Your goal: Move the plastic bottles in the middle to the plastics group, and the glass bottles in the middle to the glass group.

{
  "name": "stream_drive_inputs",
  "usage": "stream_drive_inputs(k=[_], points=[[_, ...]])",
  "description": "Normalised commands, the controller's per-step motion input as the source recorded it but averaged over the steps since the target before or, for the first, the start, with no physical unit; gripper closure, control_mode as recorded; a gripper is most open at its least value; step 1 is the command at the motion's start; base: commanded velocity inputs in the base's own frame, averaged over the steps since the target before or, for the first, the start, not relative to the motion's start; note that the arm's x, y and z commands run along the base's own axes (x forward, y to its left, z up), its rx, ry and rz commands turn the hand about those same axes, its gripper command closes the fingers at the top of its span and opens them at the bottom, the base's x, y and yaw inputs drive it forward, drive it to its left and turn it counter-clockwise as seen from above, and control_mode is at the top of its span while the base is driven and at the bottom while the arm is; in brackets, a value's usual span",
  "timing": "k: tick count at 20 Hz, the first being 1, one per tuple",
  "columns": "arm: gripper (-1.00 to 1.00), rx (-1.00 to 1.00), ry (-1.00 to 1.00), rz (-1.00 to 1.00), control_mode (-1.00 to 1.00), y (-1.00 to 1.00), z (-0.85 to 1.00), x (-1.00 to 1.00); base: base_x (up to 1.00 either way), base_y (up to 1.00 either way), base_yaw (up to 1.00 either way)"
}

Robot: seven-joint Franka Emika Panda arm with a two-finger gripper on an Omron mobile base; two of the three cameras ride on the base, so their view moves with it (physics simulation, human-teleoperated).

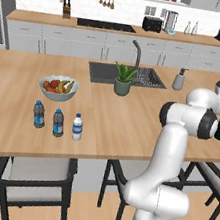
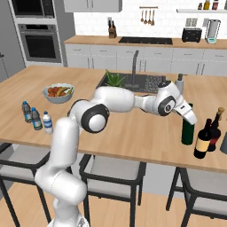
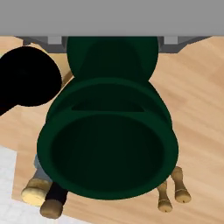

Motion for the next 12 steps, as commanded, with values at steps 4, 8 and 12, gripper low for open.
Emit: stream_drive_inputs(k=[4, 8, 12], points=[[1.0, 0.02, 0.03, -0.09, -1.0, 0.0, 0.0, 0.0, 0.0, 0.0, 0.0], [1.0, 0.03, 0.01, -0.06, -1.0, 0.0, 0.0, 0.0, 0.0, 0.0, 0.0], [1.0, 0.07, 0.0, -0.09, -1.0, -0.19, 0.0, 0.0, 0.0, 0.0, 0.0]])
